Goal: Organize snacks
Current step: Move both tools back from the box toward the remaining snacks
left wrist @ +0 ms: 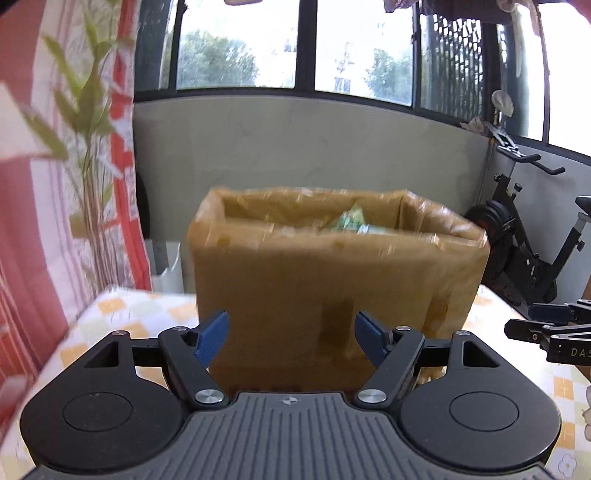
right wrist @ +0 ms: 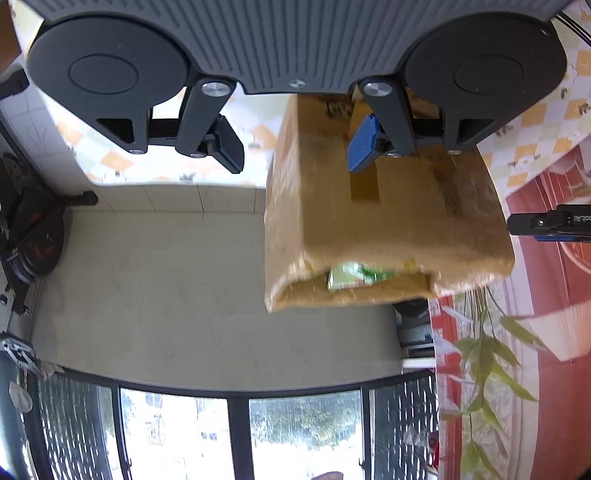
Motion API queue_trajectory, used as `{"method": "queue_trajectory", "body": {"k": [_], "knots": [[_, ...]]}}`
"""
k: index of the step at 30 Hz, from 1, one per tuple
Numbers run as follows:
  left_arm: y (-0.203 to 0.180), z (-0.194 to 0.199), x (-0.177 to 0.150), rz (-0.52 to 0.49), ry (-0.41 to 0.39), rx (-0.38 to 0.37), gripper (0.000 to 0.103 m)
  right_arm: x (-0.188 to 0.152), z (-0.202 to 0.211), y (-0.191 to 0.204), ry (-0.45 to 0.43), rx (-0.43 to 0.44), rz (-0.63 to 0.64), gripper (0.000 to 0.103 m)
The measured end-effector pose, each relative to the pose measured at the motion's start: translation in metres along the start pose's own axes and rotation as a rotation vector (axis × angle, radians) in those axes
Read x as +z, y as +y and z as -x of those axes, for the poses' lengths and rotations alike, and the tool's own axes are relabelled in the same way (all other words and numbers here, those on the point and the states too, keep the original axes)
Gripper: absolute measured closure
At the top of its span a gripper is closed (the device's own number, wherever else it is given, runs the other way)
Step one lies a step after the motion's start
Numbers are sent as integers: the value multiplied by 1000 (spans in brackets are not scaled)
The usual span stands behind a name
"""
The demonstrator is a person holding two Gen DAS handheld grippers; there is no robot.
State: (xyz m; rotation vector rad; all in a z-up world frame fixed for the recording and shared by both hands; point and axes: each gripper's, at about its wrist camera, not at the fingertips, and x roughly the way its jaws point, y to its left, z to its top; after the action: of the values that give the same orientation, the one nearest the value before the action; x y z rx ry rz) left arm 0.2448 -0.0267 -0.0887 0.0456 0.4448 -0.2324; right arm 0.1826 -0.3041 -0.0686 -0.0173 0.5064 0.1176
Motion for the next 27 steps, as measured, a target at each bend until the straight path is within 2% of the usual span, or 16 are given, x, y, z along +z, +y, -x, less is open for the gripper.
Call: {"method": "queue_trajectory", "body": {"k": [9, 17, 23, 27], "knots": [[16, -14, -45, 62, 111, 39, 26, -46, -23, 3, 133, -1, 19, 38], [20, -22, -72, 84, 182, 39, 26, -84, -40, 9, 262, -13, 62, 38], [16, -24, -84, 88, 217, 32, 26, -89, -66, 15, 319, -60, 99, 38], [19, -25, -89, 97, 225, 30, 26, -91, -67, 22, 329, -68, 121, 37]]}}
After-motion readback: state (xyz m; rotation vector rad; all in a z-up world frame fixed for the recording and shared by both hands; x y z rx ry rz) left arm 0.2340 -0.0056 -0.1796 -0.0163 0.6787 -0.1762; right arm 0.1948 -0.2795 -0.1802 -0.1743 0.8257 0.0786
